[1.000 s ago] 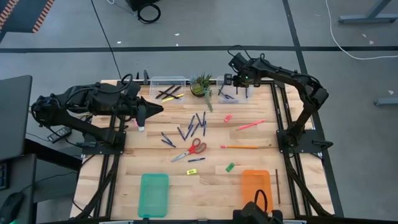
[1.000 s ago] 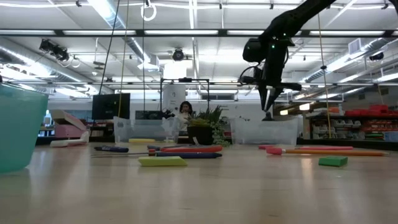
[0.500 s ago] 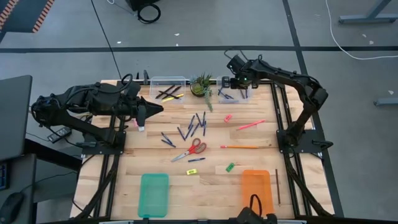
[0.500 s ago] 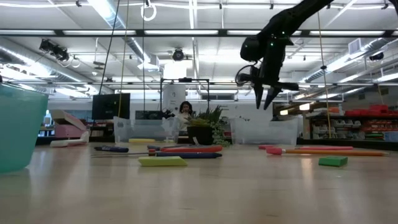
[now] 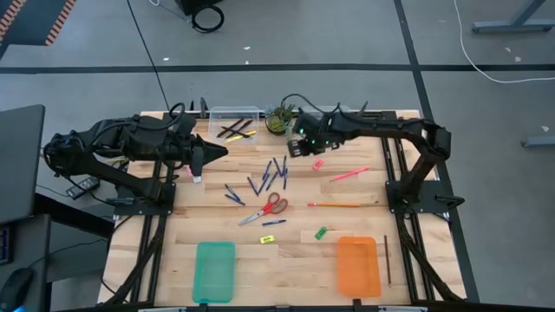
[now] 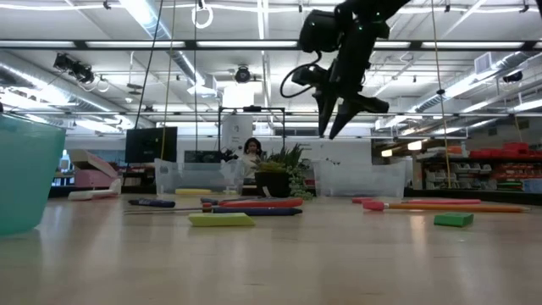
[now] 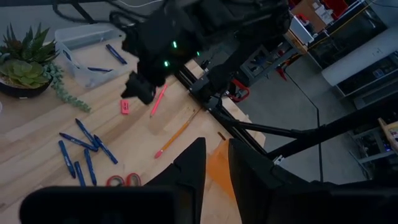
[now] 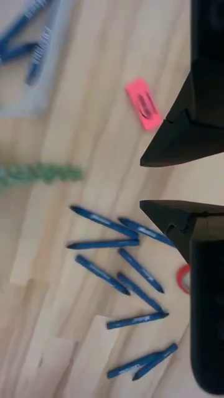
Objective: Sort crayons/erasers/pens/pencils in bins
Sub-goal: Put the pink eraser into the orange bin
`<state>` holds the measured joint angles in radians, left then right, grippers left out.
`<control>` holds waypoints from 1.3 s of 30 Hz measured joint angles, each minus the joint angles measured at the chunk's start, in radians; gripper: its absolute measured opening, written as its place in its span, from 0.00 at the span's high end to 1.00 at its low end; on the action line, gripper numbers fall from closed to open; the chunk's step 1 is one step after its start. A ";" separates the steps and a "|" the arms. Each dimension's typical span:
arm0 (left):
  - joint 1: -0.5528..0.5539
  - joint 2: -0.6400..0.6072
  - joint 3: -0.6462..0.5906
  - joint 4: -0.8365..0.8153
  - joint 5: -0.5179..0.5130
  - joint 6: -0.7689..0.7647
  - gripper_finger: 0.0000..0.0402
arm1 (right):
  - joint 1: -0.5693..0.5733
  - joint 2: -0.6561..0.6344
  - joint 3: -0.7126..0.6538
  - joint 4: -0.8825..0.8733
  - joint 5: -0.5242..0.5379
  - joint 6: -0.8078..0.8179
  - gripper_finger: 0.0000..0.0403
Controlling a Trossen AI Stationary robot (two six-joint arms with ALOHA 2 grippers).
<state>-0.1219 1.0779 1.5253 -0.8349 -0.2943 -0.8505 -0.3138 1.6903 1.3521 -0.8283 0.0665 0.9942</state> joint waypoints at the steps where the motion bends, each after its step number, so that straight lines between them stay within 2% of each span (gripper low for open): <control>1: 0.000 0.000 0.000 0.000 0.000 0.000 0.81 | 0.013 0.006 -0.005 -0.005 0.002 0.017 0.75; 8: 0.000 0.000 0.000 0.002 0.000 0.001 0.79 | 0.049 0.064 -0.035 -0.105 -0.026 0.079 0.75; 13: 0.000 0.000 0.000 0.002 0.011 0.001 0.80 | 0.036 0.083 -0.063 -0.138 -0.019 0.150 0.69; 22: 0.000 0.000 0.000 0.001 0.012 -0.002 0.78 | 0.006 0.083 -0.189 -0.024 -0.049 0.297 0.53; 29: 0.000 0.000 0.000 0.000 0.039 0.001 0.80 | -0.007 0.083 -0.248 0.195 -0.032 0.441 0.53; 33: 0.000 0.000 0.000 0.000 0.043 -0.002 0.80 | -0.022 0.083 -0.282 0.186 -0.027 0.540 0.54; 39: 0.000 0.000 0.000 0.000 0.058 -0.002 0.79 | -0.017 0.083 -0.282 0.185 -0.015 0.588 0.54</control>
<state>-0.1219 1.0779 1.5253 -0.8349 -0.2363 -0.8525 -0.3305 1.7729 1.0706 -0.6437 0.0520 1.5817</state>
